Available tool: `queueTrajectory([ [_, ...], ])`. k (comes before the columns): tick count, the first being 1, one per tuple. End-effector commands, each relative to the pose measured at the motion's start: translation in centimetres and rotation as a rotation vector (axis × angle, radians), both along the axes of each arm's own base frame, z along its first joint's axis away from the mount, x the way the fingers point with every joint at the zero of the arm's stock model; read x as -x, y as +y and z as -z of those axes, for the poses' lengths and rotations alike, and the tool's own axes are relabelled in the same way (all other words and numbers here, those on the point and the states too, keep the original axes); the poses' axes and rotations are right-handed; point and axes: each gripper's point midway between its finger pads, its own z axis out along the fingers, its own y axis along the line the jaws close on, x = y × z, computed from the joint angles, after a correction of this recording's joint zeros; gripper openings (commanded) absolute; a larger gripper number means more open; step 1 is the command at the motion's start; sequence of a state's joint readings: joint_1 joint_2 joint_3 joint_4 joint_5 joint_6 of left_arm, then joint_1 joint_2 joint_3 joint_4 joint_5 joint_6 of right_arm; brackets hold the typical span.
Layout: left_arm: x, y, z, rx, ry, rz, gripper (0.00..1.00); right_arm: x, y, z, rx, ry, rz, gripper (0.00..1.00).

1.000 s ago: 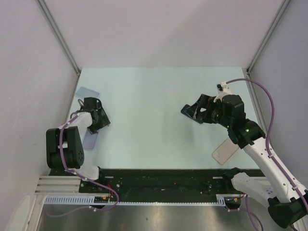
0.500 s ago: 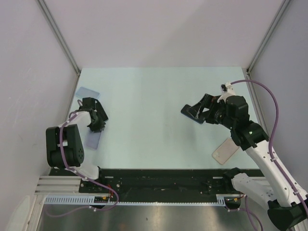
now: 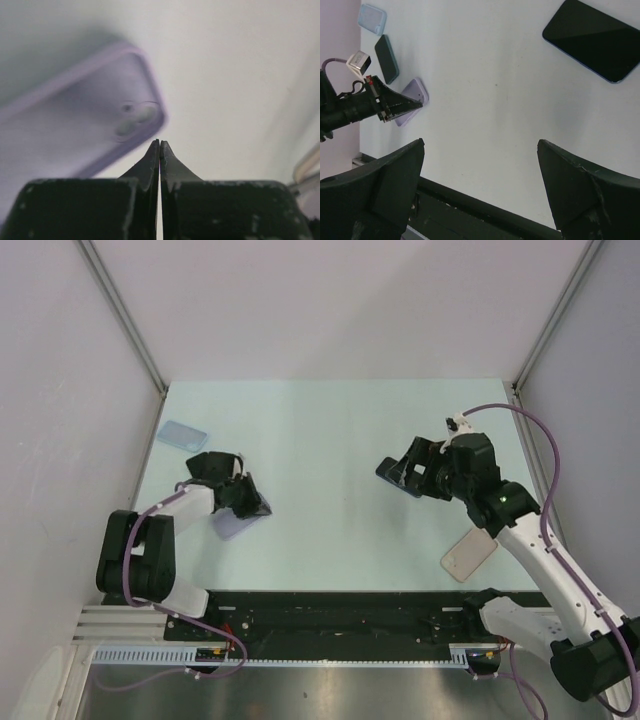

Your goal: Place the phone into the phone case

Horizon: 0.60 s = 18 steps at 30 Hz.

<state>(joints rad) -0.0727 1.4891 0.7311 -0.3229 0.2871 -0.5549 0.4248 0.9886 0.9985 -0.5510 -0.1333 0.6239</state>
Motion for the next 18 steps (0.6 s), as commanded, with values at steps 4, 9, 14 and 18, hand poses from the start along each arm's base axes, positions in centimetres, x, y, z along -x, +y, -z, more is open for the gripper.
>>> queueTrajectory([
  [4, -0.4, -9.9, -5.5, 0.343, -0.112, 0.181, 0.0, -1.3, -3.4, 2.2, 0.183, -0.007, 0.102, 1.0],
  [9, -0.2, -11.3, -5.9, 0.364, -0.129, 0.267, 0.05, -2.7, -5.1, 3.5, 0.309, -0.02, 0.13, 0.99],
  [14, -2.1, -6.8, -7.3, 0.022, -0.221, 0.3, 0.55, -5.3, -5.3, 4.3, 0.445, -0.101, 0.049, 0.98],
  [18, -3.2, -1.5, -8.6, -0.249, -0.252, 0.251, 0.86, -8.4, -5.5, 6.6, 0.543, -0.123, -0.003, 0.96],
])
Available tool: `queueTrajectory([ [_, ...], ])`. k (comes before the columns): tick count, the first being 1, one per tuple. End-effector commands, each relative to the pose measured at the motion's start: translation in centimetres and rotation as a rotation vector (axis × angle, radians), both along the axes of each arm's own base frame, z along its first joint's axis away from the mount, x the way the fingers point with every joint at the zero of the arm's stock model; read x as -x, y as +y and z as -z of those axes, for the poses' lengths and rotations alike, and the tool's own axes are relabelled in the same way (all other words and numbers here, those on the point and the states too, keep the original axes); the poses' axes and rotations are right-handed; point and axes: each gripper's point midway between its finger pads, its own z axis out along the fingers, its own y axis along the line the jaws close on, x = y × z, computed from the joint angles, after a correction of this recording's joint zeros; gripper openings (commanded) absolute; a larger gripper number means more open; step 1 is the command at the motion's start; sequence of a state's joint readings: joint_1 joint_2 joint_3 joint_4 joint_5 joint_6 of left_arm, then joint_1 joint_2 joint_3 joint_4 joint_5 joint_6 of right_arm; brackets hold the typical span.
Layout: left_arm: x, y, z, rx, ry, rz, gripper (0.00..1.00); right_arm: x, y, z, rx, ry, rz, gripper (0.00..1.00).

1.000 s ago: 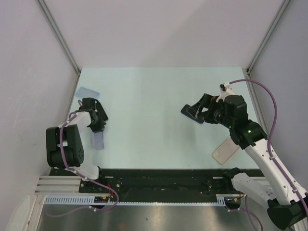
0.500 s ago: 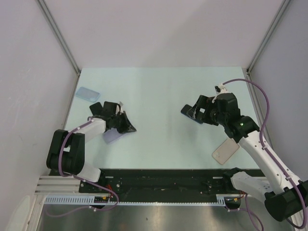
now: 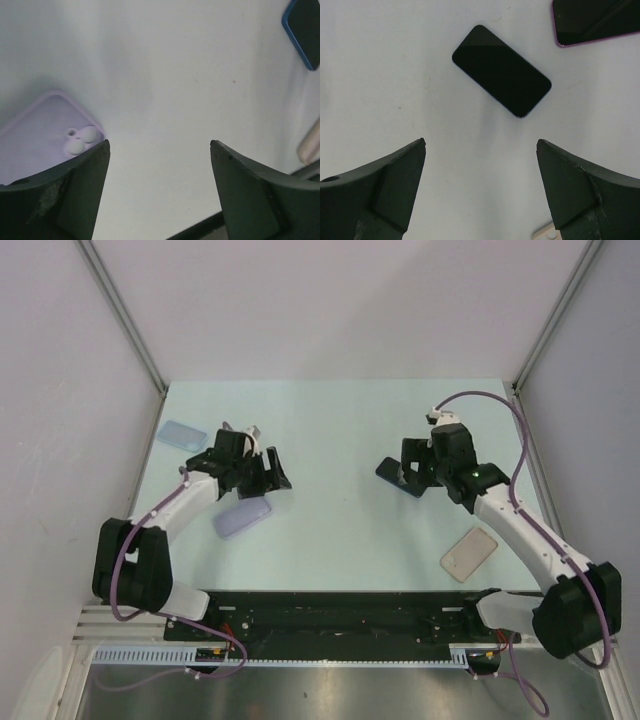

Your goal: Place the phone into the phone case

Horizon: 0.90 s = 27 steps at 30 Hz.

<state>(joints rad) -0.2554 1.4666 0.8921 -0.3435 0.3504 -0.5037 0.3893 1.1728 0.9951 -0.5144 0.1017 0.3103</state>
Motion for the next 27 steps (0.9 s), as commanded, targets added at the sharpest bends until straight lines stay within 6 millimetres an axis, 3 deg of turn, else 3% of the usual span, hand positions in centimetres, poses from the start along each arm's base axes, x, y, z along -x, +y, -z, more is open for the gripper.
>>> queueTrajectory([
  [1, -1.4, 6.7, -2.5, -0.351, -0.135, -0.026, 0.86, -3.7, -0.3, 1.1, 0.141, -0.077, -0.103, 0.95],
  [2, -2.2, 8.8, -2.5, -0.456, -0.149, -0.09, 0.85, -3.7, 0.5, 1.5, 0.179, -0.085, -0.22, 0.92],
  [5, -3.3, 7.8, -1.5, -0.439, -0.116, -0.023, 0.84, -4.5, 0.7, 3.2, 0.306, -0.085, -0.374, 0.95],
  [6, -3.8, 7.7, -0.2, -0.449, -0.079, -0.006, 0.82, -5.0, 0.5, 3.6, 0.33, -0.083, -0.388, 0.96],
  [9, -3.5, 8.5, 1.7, -0.481, -0.003, 0.004, 0.82, -6.8, 0.1, 4.6, 0.391, -0.046, -0.438, 0.98],
  [10, -3.4, 8.8, 2.1, -0.49, 0.008, -0.002, 0.82, -7.1, 0.2, 6.3, 0.405, 0.006, -0.462, 0.98],
  [12, -3.1, 9.6, 2.5, -0.508, 0.009, -0.027, 0.83, -7.6, 0.3, 6.9, 0.442, 0.037, -0.515, 0.97],
  [17, -3.0, 10.8, 2.7, -0.537, 0.0, -0.053, 0.87, -7.5, -0.8, 12.3, 0.537, 0.182, -0.61, 0.98],
  [23, -3.5, 10.9, 2.1, -0.528, -0.032, -0.084, 0.88, -8.2, -0.6, 13.9, 0.494, 0.183, -0.663, 1.0],
  [27, -3.0, 11.5, 2.9, -0.563, -0.004, -0.087, 0.88, -8.2, -0.5, 15.0, 0.488, 0.203, -0.686, 1.0],
])
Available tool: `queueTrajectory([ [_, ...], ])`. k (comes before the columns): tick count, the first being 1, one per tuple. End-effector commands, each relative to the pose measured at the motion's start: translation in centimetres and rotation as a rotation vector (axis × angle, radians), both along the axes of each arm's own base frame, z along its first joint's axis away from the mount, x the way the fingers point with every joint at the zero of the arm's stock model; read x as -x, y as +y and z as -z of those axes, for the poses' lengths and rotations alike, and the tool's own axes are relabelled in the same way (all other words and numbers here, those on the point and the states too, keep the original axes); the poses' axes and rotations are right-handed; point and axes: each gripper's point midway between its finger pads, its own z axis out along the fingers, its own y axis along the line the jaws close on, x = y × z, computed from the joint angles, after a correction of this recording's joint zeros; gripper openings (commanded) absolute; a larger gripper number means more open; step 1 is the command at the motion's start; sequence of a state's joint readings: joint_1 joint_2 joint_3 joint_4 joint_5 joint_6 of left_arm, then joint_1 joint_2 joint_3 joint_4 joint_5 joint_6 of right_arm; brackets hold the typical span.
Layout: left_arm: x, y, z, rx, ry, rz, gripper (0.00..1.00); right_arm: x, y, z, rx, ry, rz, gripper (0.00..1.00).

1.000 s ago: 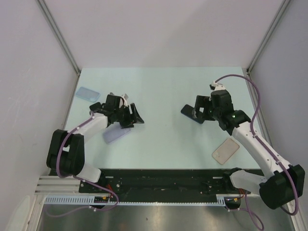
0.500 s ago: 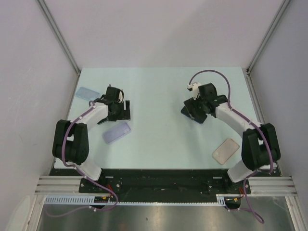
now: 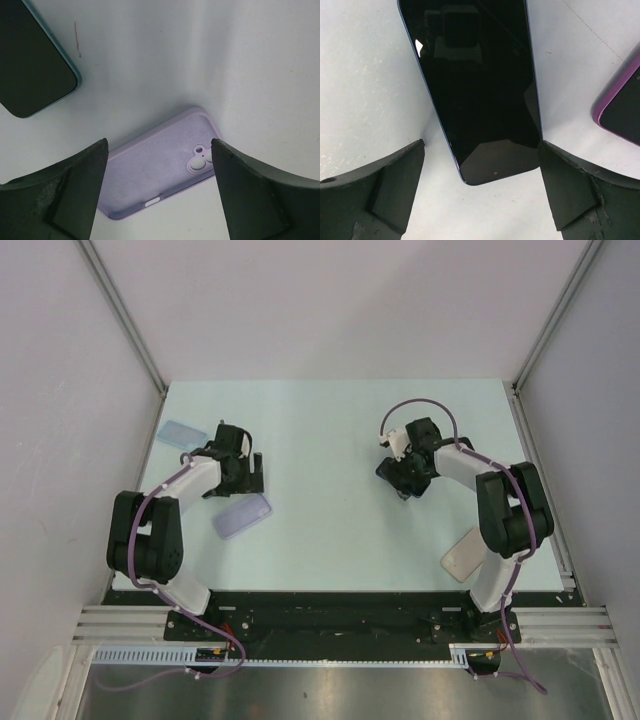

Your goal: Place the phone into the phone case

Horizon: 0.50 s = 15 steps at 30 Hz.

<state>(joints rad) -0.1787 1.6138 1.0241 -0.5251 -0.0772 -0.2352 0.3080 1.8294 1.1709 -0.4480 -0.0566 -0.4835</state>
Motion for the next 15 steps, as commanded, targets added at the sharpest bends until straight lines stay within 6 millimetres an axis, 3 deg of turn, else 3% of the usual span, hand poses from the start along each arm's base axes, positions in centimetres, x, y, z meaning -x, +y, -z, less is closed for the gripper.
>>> queueTrajectory([
  [1, -0.5, 1.0, -0.8, -0.046, -0.047, -0.005, 0.88, -1.5, 0.6, -0.5, -0.014, -0.031, -0.055, 1.0],
  [15, -0.9, 0.6, -0.8, -0.021, -0.053, -0.001, 0.87, -2.8, -0.8, 0.4, -0.08, 0.036, -0.053, 0.97],
])
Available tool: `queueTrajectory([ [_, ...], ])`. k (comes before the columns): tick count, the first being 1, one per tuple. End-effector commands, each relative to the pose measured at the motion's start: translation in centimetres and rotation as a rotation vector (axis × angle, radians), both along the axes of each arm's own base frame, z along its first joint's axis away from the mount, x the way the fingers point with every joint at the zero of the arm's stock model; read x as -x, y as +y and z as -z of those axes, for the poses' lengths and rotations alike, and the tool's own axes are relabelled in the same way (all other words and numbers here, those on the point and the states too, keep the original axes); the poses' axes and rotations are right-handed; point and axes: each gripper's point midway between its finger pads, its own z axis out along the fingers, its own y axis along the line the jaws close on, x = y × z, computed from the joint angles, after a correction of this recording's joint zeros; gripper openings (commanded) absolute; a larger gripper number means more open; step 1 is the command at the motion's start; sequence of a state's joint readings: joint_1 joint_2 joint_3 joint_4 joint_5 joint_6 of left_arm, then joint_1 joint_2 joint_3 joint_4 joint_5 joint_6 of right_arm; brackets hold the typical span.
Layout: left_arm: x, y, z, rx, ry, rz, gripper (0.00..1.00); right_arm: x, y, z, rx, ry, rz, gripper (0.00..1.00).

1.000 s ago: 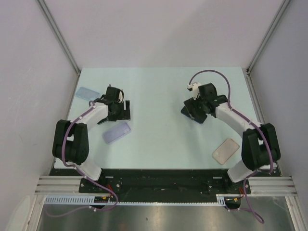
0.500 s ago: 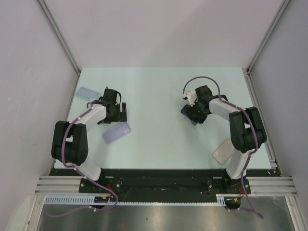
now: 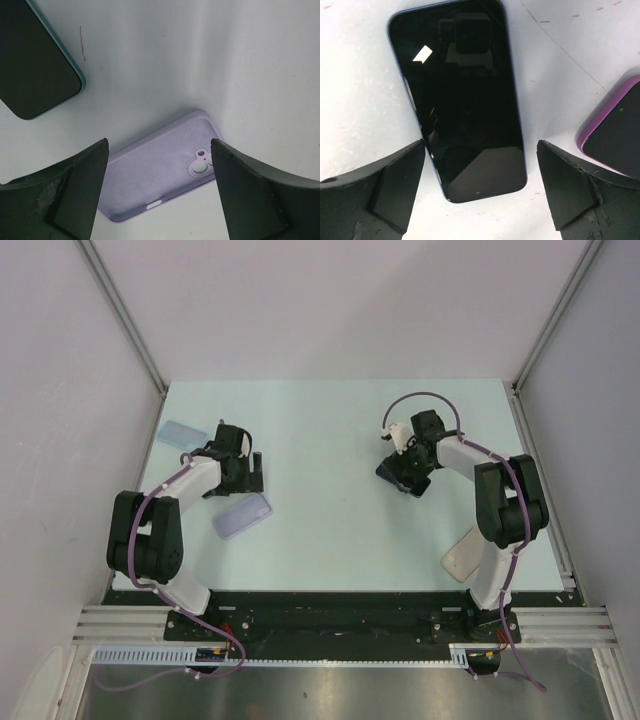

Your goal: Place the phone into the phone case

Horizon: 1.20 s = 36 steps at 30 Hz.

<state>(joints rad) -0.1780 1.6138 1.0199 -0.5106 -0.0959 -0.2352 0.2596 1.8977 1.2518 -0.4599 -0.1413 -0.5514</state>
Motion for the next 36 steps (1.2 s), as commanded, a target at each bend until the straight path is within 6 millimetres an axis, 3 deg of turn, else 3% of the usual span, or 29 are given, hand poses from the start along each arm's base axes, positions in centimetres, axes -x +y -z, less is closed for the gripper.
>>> queueTrajectory([
  [1, -0.7, 0.2, -0.6, -0.008, -0.035, 0.011, 0.86, -0.5, -0.8, 0.3, -0.04, 0.047, 0.003, 0.95],
  [4, -0.8, 0.7, -0.6, -0.031, -0.031, 0.005, 0.85, -0.8, -1.5, 0.4, -0.013, 0.048, 0.03, 0.92],
  [8, -0.6, 1.1, -0.6, -0.051, -0.029, -0.002, 0.85, -0.3, -0.8, 0.6, -0.024, 0.069, 0.029, 0.93],
  [15, 0.0, -0.4, -0.8, 0.001, -0.03, 0.042, 0.84, 0.9, -0.8, 2.4, 0.03, 0.13, 0.031, 0.92],
  [19, 1.3, -1.3, -0.4, -0.017, 0.009, 0.076, 0.83, 1.1, -0.3, 2.2, 0.016, 0.133, 0.033, 0.76],
  [25, 3.1, -4.2, -2.2, 0.023, -0.029, 0.204, 0.81, 1.0, -0.2, 1.4, 0.004, 0.124, 0.11, 0.64],
  [28, 3.5, -4.5, -2.2, 0.018, -0.039, 0.24, 0.77, 1.1, -0.2, 1.6, -0.004, 0.137, 0.178, 0.56],
  [30, 3.8, -4.3, -1.4, -0.015, -0.027, 0.264, 0.75, 1.3, -0.2, 1.7, -0.02, 0.155, 0.205, 0.54],
  [36, 4.0, -6.6, -0.1, 0.06, 0.012, 0.352, 0.67, 1.2, -0.3, 1.0, -0.046, 0.151, 0.262, 0.54],
])
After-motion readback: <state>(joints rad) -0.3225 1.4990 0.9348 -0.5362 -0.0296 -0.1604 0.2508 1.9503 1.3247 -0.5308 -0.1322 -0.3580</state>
